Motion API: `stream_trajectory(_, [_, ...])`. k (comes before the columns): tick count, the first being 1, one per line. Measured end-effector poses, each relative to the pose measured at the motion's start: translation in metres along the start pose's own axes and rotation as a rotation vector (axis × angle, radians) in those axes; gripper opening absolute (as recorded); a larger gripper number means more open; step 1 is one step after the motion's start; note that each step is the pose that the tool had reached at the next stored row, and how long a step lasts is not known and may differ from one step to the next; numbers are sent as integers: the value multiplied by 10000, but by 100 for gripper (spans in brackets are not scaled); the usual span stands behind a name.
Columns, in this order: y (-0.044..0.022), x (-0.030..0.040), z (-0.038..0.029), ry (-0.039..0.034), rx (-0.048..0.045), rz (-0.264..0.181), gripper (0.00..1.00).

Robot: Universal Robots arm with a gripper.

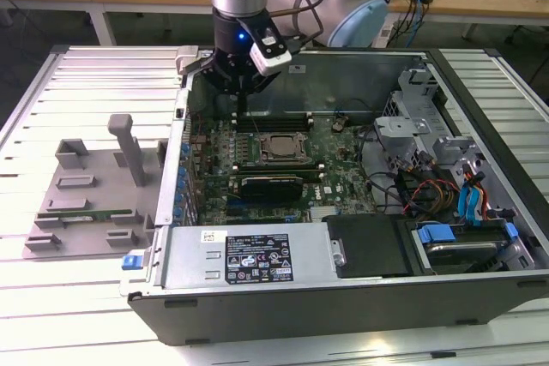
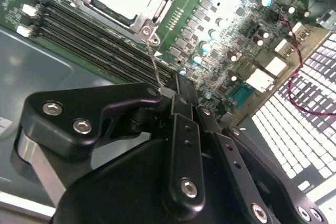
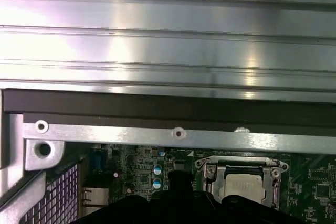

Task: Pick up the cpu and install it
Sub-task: 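Install the first cpu locking lever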

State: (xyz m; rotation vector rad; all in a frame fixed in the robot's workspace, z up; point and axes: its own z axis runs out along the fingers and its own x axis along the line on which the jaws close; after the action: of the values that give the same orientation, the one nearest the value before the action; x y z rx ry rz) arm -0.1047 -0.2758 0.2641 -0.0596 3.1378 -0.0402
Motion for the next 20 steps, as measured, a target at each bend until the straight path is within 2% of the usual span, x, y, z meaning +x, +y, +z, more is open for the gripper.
stream_trajectory(7, [-2, -45, 2, 0, 0, 1, 11])
stream_trajectory(10, [-4, -110, 3, 0, 0, 0, 11])
stream_trajectory(20, [-9, -236, 6, 0, 0, 0, 11])
